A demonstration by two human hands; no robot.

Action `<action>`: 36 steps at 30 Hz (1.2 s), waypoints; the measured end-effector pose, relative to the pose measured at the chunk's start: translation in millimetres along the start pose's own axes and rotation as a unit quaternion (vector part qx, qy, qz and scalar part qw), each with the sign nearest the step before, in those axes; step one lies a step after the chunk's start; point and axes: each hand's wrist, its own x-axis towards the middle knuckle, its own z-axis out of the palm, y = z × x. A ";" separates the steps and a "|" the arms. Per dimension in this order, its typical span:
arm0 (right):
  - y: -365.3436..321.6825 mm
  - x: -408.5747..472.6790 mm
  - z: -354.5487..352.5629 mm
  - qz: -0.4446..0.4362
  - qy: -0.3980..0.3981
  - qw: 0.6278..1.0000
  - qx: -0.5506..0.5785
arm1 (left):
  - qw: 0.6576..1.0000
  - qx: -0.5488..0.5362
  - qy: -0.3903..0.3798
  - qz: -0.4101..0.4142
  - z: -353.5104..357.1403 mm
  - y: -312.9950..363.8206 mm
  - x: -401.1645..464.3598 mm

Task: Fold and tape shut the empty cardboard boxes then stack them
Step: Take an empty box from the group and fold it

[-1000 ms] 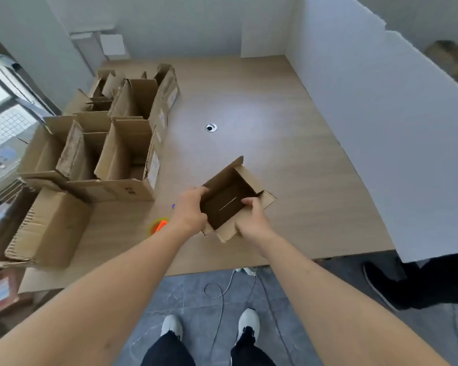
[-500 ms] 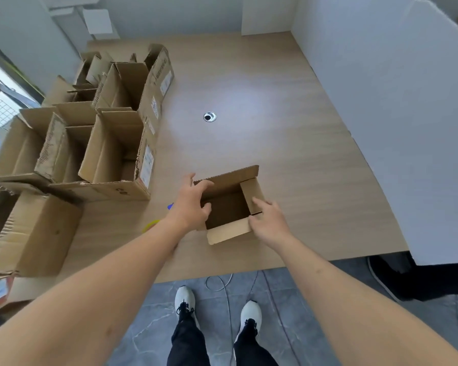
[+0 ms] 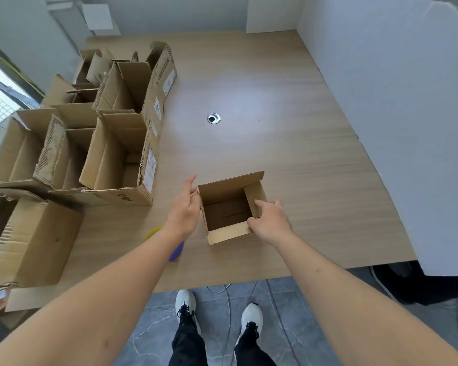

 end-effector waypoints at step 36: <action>-16.0 25.6 -9.3 -0.061 0.026 0.994 -0.083 | 0.932 0.274 -0.218 0.092 0.1 -11.2 25.1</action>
